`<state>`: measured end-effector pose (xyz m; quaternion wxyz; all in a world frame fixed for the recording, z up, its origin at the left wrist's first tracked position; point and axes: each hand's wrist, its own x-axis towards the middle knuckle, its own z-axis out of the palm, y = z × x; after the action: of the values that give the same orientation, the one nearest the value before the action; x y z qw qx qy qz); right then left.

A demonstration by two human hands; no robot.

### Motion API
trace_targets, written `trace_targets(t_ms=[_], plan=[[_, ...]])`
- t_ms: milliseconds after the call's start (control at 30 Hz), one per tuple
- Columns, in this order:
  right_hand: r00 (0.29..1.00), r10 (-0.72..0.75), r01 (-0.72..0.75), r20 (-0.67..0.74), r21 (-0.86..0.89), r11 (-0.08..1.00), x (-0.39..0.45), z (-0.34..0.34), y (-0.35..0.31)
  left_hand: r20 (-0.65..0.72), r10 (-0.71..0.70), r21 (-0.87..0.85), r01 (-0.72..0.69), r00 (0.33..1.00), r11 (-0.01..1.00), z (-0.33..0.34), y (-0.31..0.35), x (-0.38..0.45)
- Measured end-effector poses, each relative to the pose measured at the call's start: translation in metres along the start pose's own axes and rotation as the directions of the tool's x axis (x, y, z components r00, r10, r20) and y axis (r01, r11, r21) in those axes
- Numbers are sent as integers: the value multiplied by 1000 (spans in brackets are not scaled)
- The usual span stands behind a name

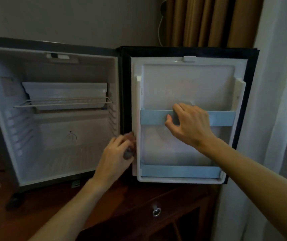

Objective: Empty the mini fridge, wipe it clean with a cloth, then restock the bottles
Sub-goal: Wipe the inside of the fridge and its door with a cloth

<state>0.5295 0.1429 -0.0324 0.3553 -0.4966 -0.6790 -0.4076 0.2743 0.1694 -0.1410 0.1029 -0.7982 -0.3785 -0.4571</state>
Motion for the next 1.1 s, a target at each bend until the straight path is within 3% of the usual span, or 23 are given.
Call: trace_targets(t_ms=[167,267,433,667,800,900,1100], plan=[[1000,0,0,-10,14,1000,0,1,1,-237,53,35,-46,970,998,-57,18,108],[1000,-8,8,-11,-3,1000,0,1,1,-301,74,90,-49,951,995,-75,23,143],[1000,-1,1,-4,-7,1000,-1,1,0,-315,17,34,-7,949,999,-46,21,101],[1000,-7,7,-12,-19,1000,0,-1,-1,-46,-129,1,129,991,992,22,8,-24],[1000,-9,9,-3,-14,1000,0,-2,-2,46,-123,24,122,991,992,28,1,-39],[1000,-4,4,-5,-11,1000,0,-1,-1,-1,-65,7,65,998,998,5,7,-5],[1000,2,-2,4,42,999,0,2,2,-245,39,4,-39,969,999,-65,20,122]])
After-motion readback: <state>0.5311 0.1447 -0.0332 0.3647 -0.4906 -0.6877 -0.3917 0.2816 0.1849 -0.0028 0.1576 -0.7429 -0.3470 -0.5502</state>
